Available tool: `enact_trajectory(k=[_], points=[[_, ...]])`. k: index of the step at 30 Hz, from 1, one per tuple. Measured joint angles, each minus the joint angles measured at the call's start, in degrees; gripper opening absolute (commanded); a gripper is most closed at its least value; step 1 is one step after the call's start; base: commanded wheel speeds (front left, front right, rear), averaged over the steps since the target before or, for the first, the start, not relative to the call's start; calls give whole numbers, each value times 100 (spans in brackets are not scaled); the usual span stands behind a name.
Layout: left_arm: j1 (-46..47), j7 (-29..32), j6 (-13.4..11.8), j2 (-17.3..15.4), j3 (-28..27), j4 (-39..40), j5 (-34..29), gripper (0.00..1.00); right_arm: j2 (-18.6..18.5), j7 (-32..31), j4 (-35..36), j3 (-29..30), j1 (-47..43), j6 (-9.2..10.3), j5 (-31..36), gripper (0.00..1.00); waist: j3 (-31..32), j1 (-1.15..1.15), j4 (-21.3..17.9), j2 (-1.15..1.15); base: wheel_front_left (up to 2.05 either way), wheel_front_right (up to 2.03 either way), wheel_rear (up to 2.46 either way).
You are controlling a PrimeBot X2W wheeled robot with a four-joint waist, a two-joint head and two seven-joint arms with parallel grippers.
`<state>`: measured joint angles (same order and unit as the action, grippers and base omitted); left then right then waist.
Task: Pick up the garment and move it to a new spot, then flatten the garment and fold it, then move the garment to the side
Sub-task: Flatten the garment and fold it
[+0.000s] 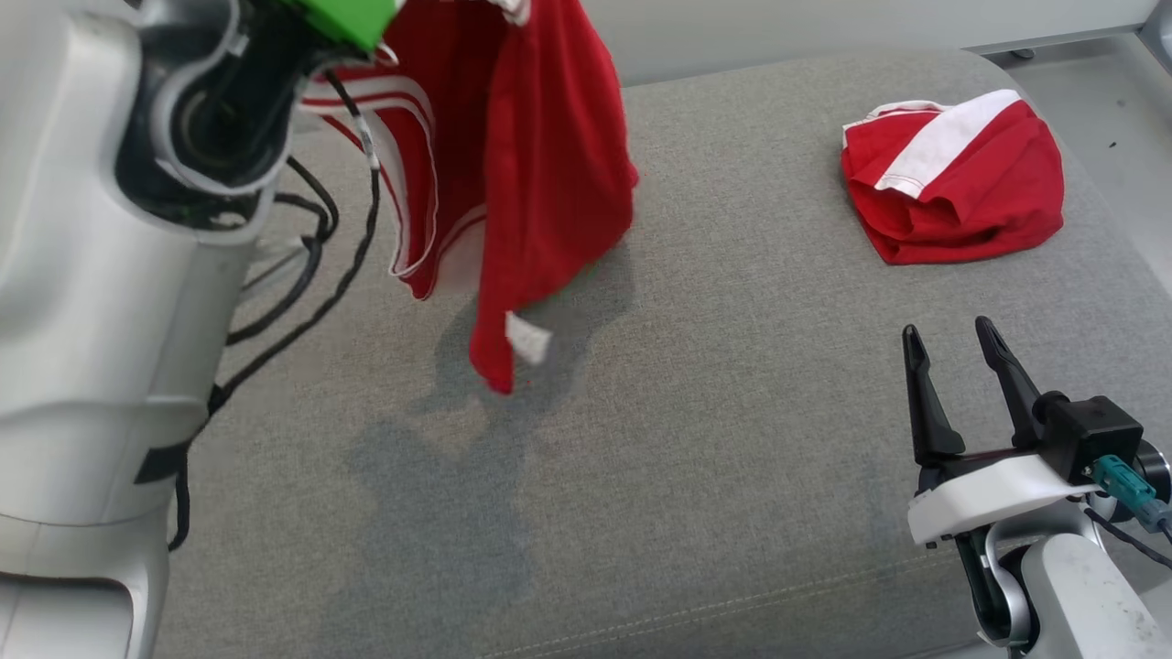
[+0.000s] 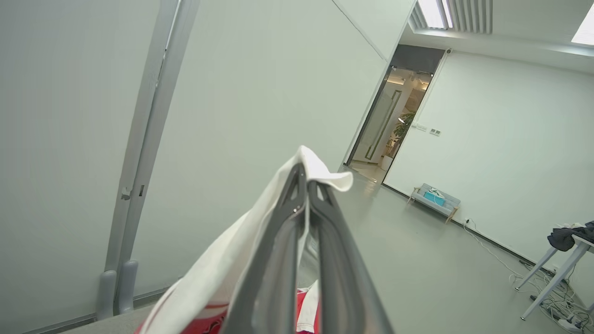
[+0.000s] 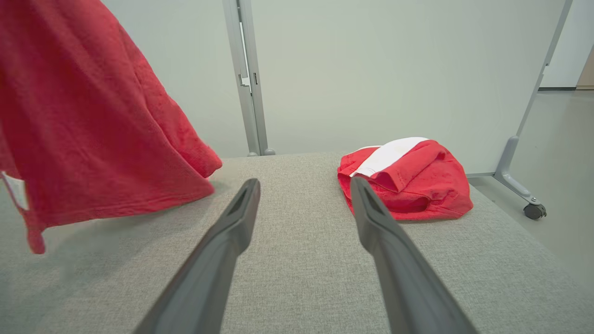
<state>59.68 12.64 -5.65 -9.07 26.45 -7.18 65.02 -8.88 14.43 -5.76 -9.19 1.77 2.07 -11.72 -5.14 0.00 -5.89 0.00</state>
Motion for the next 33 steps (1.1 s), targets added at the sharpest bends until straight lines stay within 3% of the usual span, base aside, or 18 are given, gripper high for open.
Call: enact_trajectory(k=[5, 12, 17, 25, 33], points=[[461, -7, -101, 100, -293, -83, 1, 0, 15, 0, -13, -3, 7, -5, 5, 100, -41, 0, -7, 0, 0, 0, 0], [535, 159, -141, 138, -109, -509, -159, 0, 155, 0, -22, -111, 119, -104, 8, 100, -119, 0, -46, 0, 0, 0, 0], [-76, 321, -142, -2, 24, -973, -221, 0, 169, 0, -51, -92, 156, -104, 15, 100, -201, 0, -86, 0, 0, 0, 0], [-1145, 447, -144, -535, -49, -1669, -278, 0, 151, 0, -88, -43, 155, -107, 25, 100, -328, 0, -58, 0, 0, 0, 0], [-1842, 333, -145, -602, -375, -1870, -188, 0, 66, 0, -200, -59, 153, -208, 78, 100, -384, 0, 118, 0, 0, 0, 0]])
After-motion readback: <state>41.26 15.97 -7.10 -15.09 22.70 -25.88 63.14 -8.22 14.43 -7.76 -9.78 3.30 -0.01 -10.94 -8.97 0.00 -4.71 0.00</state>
